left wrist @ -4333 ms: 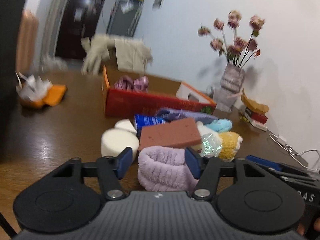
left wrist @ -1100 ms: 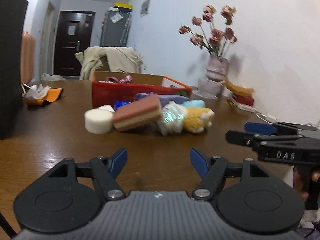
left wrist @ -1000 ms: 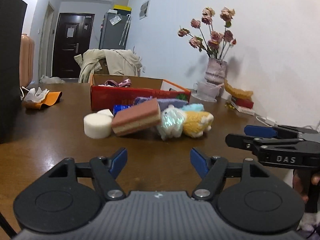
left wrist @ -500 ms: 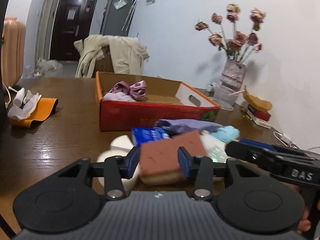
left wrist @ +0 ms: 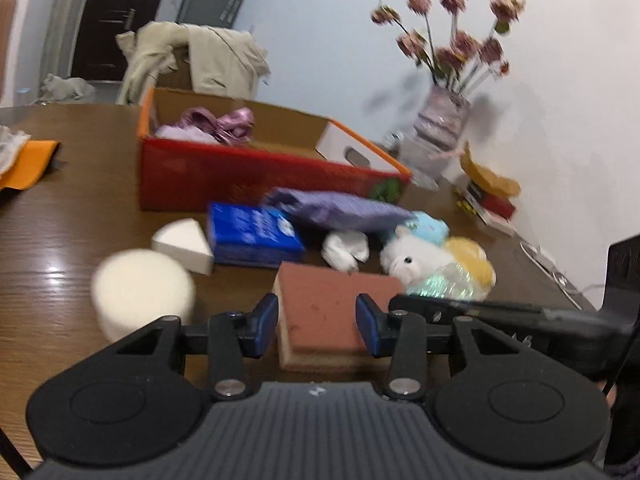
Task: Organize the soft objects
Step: 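Grasp the terracotta rectangular sponge with both tools, then carry the sponge into the box beside the scrunchies and release it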
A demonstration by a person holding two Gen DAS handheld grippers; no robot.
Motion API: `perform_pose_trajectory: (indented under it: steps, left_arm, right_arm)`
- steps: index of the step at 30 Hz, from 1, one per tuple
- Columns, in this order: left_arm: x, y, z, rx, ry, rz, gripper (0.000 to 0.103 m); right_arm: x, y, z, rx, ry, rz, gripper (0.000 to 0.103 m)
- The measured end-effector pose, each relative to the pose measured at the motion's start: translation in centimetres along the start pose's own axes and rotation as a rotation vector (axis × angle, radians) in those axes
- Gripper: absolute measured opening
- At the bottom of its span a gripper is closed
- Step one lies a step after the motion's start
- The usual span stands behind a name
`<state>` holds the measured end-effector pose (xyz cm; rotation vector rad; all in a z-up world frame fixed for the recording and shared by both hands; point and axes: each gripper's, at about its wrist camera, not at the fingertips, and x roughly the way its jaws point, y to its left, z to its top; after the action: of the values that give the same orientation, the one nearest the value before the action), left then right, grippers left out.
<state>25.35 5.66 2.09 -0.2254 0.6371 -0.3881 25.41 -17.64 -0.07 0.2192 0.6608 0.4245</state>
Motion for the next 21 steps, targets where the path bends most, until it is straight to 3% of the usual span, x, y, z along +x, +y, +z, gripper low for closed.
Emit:
perform_pose_trajectory:
  steps: [2,6,8,12,17,21]
  left_arm:
    - [0.8,-0.4,-0.3,-0.008,0.026,-0.021,0.044]
    - [1.1,-0.9,-0.6,-0.017,0.035,0.006,0.042]
    - [0.8,-0.9,-0.7,-0.041,0.034,0.016,0.035]
    - [-1.6,-1.7,-0.3,-0.061,-0.031,0.028,0.032]
    - [-4.5,-3.9,4.8,-0.025,-0.168,0.033,0.032]
    - [-2.2,-5.4,11.3,-0.024,-0.237,0.022,0.032]
  right_arm:
    - [-0.3,-1.3,0.0,0.036,0.01,0.042,0.017]
    - [-0.2,-2.3,0.1,0.075,0.022,0.076,0.02]
    - [-0.1,-2.5,0.3,0.084,0.026,0.089,0.02]
    - [-1.3,-2.2,0.9,0.088,0.005,0.123,0.021]
    - [-4.2,-0.7,5.7,0.039,-0.116,0.176,0.022]
    - [-3.6,-1.8,13.4,-0.043,-0.21,0.17,0.022]
